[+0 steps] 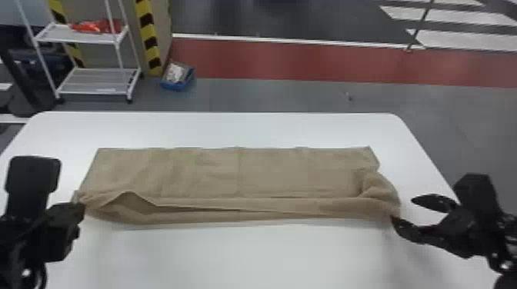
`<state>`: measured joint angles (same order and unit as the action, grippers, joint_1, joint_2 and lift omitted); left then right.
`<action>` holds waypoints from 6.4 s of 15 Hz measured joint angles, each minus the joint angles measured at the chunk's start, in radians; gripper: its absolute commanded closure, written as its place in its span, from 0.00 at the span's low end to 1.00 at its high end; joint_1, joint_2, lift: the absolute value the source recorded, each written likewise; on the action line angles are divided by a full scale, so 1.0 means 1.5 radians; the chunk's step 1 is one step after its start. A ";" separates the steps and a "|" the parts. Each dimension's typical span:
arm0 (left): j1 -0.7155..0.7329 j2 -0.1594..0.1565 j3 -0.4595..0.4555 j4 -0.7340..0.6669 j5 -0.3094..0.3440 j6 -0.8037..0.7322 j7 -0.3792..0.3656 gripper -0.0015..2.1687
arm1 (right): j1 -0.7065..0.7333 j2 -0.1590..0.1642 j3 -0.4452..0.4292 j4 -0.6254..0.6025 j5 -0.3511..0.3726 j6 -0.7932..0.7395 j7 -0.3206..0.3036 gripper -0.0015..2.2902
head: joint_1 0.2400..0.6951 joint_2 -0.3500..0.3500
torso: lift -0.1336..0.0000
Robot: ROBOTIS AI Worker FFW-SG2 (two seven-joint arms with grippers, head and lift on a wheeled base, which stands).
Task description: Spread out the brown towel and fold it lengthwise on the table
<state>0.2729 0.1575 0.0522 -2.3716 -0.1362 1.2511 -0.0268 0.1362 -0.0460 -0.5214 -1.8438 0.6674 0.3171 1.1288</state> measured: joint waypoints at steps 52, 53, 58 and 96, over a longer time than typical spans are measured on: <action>-0.089 -0.004 -0.021 -0.028 -0.094 0.108 0.014 0.66 | -0.191 -0.041 -0.039 -0.081 0.014 0.547 0.157 0.45 | 1.00 0.38 | 0.07; -0.071 -0.004 -0.015 -0.057 -0.094 0.129 0.014 0.66 | -0.188 -0.043 -0.047 -0.096 0.012 0.557 0.157 0.45 | 1.00 0.36 | 0.07; -0.027 -0.002 0.009 -0.106 -0.098 0.187 0.001 0.66 | -0.155 -0.056 -0.056 -0.122 0.007 0.580 0.157 0.45 | 1.00 0.35 | 0.07; -0.069 -0.012 -0.012 -0.048 -0.133 0.205 -0.002 0.66 | 0.160 -0.039 -0.007 -0.062 0.037 -0.476 0.157 0.26 | 1.00 0.64 | 0.07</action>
<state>0.1687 0.1396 0.0337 -2.4437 -0.3364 1.5590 -0.0291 0.3767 -0.1044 -0.5323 -1.9365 0.7236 -0.3962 1.3637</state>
